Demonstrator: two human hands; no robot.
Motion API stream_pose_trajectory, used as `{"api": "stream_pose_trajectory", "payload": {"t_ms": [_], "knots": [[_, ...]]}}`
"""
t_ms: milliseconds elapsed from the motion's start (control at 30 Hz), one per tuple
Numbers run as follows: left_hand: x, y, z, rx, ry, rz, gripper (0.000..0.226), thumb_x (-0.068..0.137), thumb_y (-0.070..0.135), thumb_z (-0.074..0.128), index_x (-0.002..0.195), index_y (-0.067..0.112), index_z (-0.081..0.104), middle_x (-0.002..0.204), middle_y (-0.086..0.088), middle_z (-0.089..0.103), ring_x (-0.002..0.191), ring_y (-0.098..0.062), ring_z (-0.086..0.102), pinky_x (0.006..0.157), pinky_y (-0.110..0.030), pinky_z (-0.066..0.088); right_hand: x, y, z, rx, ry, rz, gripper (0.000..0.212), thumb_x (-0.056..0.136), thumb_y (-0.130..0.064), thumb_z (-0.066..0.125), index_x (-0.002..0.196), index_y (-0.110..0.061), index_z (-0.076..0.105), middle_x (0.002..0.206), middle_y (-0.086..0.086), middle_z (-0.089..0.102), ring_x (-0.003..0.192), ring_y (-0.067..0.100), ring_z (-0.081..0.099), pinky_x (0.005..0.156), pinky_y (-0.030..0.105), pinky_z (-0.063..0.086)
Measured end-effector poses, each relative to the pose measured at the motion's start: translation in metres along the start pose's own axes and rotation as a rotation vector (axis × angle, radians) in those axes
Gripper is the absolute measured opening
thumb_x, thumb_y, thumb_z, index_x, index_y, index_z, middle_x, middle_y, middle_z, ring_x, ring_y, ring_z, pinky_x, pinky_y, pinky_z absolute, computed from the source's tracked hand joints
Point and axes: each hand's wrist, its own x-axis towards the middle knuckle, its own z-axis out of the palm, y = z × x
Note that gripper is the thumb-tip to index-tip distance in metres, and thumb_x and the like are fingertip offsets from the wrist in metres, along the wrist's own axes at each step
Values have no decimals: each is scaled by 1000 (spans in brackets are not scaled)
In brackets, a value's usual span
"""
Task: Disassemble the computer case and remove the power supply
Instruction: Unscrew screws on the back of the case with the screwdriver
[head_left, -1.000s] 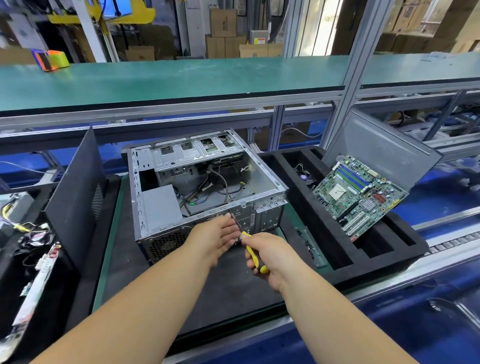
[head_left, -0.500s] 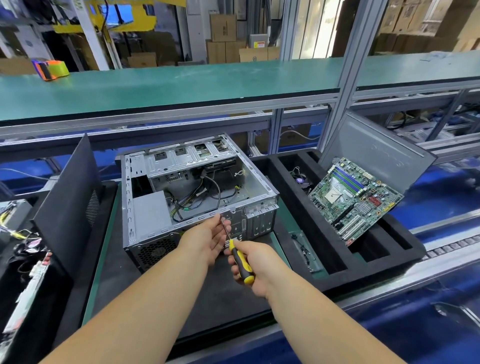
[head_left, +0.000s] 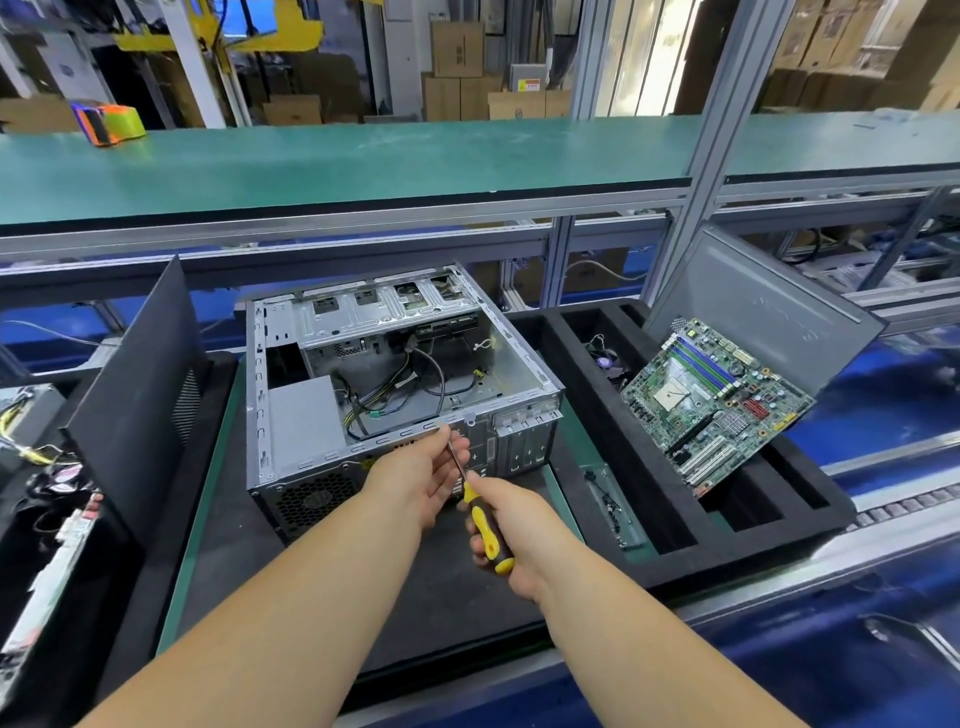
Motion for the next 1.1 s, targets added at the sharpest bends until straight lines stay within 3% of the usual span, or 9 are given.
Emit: {"api": "stream_pose_trajectory", "payload": {"t_ms": [133,533,700,800,967,1100], "knots": [[1,0,0,5,0,-8,16,95,23,59,87,12,68,68,4,73,59,-2,68,46,-12,48,0,-4,-4,55,-43,41,37,100,-30,46,84,-4,68,58,3,55,42,12,46,44,21,40],[2,-6,0,-24,-43,-1,22,99,21,48,91,15,67,68,7,73,61,0,66,61,-14,47,4,-1,-8,-191,69,-85,23,94,-31,62,80,-13,62,61,2,52,40,12,49,46,22,40],[3,-6,-8,-14,-49,38,22,99,21,51,89,15,69,72,6,74,60,0,68,51,-11,50,0,-4,-13,-343,132,-39,17,94,-23,51,84,-14,60,74,7,56,44,16,54,52,23,39],[-1,-5,-13,104,-81,71,22,99,21,52,88,13,69,72,3,74,58,-2,67,50,-12,49,-1,-13,-13,-307,188,6,15,89,-17,49,81,-12,61,69,5,55,44,19,51,61,30,38],[-17,3,-19,399,-236,121,25,98,19,52,82,10,68,63,1,67,54,-8,57,54,-18,42,-3,-18,-12,-365,207,-383,14,89,-27,62,91,-13,63,67,-4,55,49,10,43,48,23,35],[-27,14,-31,588,-383,197,27,97,19,51,78,10,68,67,-2,67,56,-9,57,53,-18,43,-5,-24,3,-346,147,-470,10,88,-17,66,96,-22,70,62,-9,62,41,-1,43,41,18,33]]}}
